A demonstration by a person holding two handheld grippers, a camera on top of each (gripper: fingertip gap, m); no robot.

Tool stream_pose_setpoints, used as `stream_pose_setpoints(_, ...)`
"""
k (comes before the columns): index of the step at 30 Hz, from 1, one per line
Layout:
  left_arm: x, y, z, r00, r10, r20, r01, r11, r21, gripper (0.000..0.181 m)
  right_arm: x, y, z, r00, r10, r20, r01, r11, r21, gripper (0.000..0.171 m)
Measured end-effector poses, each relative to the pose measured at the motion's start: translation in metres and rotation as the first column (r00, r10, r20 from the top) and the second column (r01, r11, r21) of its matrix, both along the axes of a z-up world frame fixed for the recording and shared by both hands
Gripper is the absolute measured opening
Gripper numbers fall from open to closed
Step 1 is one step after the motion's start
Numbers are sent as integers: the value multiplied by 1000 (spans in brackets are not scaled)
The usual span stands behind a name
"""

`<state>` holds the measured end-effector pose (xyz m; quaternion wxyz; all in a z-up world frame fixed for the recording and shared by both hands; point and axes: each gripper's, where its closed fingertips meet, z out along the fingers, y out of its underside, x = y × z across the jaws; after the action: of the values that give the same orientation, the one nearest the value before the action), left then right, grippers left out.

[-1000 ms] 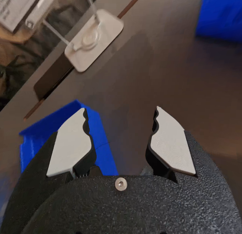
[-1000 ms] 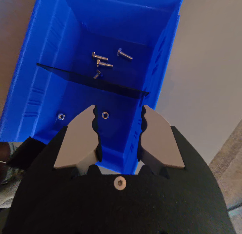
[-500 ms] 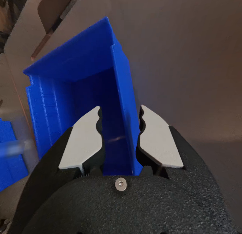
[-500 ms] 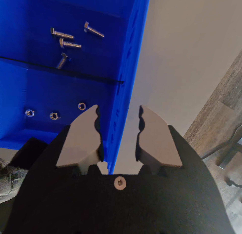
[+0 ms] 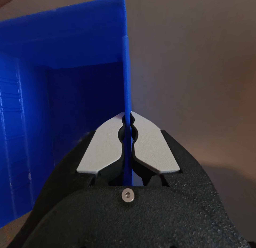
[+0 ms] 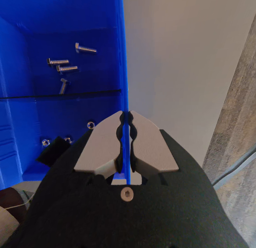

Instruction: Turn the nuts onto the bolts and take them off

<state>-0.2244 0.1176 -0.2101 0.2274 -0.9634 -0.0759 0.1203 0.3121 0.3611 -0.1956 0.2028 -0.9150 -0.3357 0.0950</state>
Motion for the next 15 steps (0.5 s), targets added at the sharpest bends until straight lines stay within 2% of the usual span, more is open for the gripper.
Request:
stream_pose_setpoints(7,-11,5,0,986,161,42,-162,986,47,3,-7,-16,0,989,-147,-4,147,989,35,5)
stream_pose_setpoints(15,-23,8,1,941,312,131,-325,941,96,4,-35,-27,1,939,-328,-108,333,942,40,6)
